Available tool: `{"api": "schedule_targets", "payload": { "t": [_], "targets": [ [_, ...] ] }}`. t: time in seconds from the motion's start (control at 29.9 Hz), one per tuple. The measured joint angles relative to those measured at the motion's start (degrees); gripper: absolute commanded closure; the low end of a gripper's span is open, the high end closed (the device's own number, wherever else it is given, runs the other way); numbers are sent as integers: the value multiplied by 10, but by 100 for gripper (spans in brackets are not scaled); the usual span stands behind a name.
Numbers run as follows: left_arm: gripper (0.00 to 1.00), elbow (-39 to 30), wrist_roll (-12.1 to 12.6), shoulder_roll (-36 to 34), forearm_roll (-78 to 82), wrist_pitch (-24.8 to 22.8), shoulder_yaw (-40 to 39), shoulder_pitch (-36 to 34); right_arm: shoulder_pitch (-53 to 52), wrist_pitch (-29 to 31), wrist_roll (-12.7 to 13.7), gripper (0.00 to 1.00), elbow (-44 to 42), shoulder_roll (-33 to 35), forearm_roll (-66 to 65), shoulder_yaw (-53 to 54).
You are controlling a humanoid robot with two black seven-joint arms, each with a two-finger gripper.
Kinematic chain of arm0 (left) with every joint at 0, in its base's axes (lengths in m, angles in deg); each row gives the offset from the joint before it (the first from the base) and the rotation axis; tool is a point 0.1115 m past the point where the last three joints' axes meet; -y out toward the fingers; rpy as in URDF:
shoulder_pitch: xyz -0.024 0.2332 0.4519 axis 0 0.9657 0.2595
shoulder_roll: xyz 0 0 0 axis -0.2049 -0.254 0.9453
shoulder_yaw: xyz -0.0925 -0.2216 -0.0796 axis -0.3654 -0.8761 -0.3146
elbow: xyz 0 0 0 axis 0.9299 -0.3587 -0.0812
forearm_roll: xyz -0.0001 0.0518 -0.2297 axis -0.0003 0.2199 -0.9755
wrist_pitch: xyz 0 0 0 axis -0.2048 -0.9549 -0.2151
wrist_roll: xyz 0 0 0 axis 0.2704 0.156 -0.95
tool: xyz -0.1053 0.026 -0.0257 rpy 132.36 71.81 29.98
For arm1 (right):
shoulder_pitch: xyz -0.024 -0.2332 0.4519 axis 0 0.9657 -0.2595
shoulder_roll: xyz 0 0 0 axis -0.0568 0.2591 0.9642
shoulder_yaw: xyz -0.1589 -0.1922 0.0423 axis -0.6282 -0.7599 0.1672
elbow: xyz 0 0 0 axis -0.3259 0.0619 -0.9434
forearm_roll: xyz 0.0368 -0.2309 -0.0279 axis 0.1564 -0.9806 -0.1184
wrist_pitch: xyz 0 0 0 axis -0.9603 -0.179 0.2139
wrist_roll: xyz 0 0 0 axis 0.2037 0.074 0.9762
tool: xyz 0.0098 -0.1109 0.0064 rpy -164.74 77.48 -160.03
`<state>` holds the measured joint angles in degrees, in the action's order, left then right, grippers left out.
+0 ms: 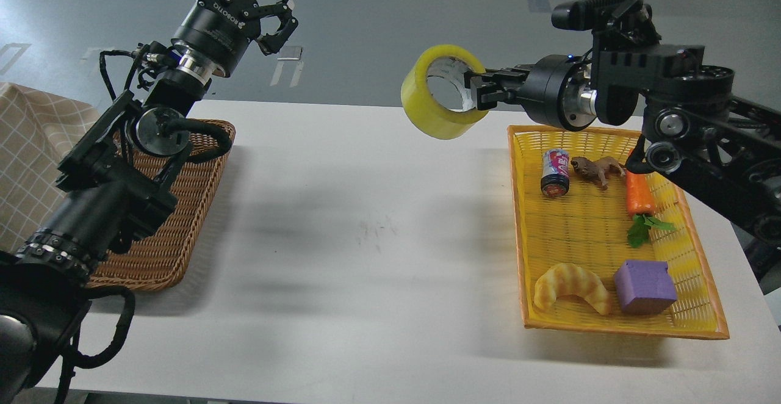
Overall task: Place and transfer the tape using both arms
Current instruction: 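Lift the yellow tape roll out of the tray with the right gripper, then carry the tape toward the table center and set it down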
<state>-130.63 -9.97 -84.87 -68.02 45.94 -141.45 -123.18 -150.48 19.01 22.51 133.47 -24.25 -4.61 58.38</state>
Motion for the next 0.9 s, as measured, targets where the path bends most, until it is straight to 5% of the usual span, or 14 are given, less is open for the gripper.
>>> {"api": "schedule_targets", "payload": {
  "t": [0.9],
  "targets": [
    [2,-1,-13,4,1,0,1,1,-25,0,10,100,-96,-133,-6,-57]
  ]
}}
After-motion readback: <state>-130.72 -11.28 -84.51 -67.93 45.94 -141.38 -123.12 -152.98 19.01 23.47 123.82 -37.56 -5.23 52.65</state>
